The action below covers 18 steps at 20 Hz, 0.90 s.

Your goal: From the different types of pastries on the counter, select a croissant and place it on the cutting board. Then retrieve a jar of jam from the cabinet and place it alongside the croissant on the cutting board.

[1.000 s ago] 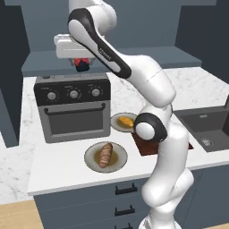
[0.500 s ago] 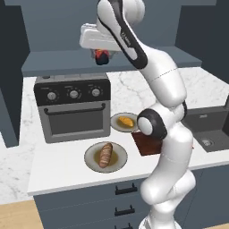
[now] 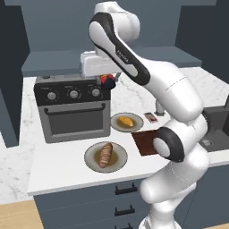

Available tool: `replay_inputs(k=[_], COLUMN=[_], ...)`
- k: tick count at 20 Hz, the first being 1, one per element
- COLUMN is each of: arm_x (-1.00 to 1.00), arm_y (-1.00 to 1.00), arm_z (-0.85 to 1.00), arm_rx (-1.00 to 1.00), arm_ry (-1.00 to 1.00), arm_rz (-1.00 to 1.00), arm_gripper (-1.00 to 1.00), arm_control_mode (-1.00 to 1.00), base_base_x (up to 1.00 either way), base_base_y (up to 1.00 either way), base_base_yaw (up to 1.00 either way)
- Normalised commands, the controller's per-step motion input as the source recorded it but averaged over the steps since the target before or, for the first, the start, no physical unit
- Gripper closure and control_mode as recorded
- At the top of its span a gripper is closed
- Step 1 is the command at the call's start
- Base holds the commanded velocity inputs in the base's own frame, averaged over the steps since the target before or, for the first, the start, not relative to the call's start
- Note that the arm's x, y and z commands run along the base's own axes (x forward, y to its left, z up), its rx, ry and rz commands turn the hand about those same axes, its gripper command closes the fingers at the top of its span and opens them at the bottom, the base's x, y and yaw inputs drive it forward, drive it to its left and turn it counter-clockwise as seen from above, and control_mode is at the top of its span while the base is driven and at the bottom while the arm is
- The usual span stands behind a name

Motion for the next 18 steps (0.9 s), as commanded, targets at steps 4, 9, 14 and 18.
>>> replay_inputs(k=[4,9,14,18], arm_x=[-1.0,-0.51,0.63,0.78], arm_y=[-0.36,-0.22,-0.94,-1.0], arm_z=[-1.0,-0.5,0.07,0.12], arm_rx=[0.0,-0.03,0.02,0.05], arm_ry=[-0.09,-0.02,0.05,0.08], arm_rz=[0.0,0.0,0.16,0.23], arm_gripper=[1.0,1.0,1.0,1.0], arm_control_mode=[-1.0,-1.0,-1.0,-1.0], base_base_x=[0.0,0.0,0.0,0.0], base_base_y=[0.0,0.0,0.0,0.0], base_base_yaw=[0.0,0.0,0.0,0.0])
